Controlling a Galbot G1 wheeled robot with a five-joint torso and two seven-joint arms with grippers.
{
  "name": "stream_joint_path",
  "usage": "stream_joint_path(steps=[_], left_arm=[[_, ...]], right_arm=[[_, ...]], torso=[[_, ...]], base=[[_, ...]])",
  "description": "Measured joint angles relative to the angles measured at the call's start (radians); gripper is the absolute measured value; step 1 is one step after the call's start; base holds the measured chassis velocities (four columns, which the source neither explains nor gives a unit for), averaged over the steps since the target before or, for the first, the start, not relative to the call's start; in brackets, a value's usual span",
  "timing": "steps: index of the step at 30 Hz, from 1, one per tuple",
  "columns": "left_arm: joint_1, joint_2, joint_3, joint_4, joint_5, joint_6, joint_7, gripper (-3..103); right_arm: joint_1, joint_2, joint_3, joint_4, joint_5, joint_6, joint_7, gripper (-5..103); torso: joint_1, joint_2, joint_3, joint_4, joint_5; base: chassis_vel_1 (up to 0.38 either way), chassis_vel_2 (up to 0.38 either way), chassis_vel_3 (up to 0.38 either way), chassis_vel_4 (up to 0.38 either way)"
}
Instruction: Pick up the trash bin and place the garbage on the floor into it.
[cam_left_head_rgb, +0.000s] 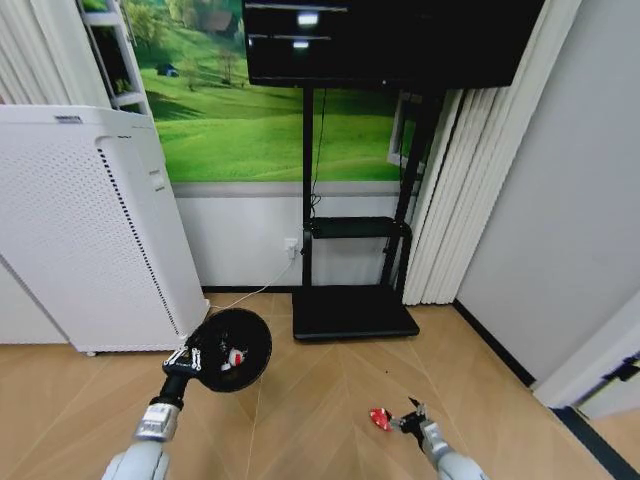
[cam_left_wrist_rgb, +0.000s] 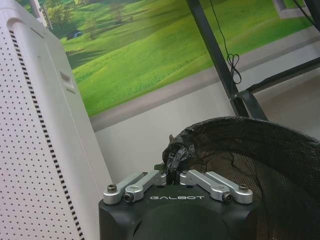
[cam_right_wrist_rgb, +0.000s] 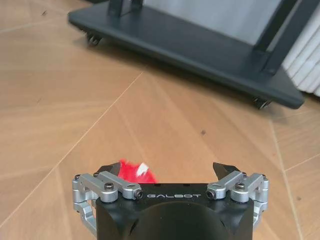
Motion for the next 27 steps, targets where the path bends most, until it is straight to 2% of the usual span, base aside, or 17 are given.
stream_joint_path(steps=[8, 16, 27], left_arm=[[-0.015, -0.002, 0.001, 0.02, -0.007, -0.002, 0.0, 6], [-0.02, -0.001, 0.003, 0.048, -0.008, -0.009, 0.001, 6], [-0.025, -0.006, 0.008, 0.063, -0.005, -0.012, 0.002, 6]], right_arm=[[0.018, 0.006, -0.039, -0.042, -0.015, 0.01, 0.0, 100], [0.151, 0.06, -0.146, -0.245, -0.07, 0.047, -0.003, 100], [0.248, 0.096, -0.205, -0.36, -0.096, 0.074, -0.003, 100]], torso=[[0.0, 0.0, 0.0, 0.0002, 0.0], [0.0, 0.0, 0.0, 0.0004, 0.0001], [0.0, 0.0, 0.0, 0.0004, 0.0]], base=[[0.0, 0.0, 0.0, 0.0], [0.0, 0.0, 0.0, 0.0], [0.0, 0.0, 0.0, 0.0]])
